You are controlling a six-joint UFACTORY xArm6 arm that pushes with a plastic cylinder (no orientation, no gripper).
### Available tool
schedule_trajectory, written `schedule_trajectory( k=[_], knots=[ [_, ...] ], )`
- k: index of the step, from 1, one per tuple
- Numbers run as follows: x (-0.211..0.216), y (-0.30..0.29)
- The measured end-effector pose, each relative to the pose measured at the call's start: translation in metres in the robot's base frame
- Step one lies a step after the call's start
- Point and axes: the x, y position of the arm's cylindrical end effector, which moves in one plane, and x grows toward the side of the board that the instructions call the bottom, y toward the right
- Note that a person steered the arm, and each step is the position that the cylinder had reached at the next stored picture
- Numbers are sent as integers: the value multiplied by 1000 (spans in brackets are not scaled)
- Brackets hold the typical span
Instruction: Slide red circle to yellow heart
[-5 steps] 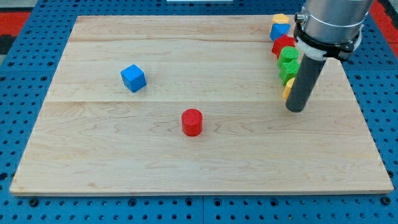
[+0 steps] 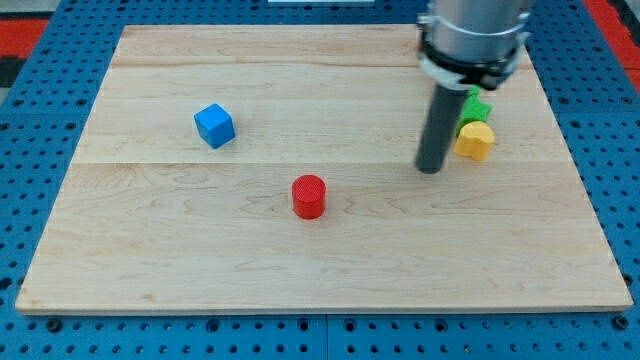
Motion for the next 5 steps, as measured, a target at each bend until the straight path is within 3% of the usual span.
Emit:
schedule_trajectory(
  k=[3, 5],
  knots=[
    [0, -131],
    [44, -133]
  ],
)
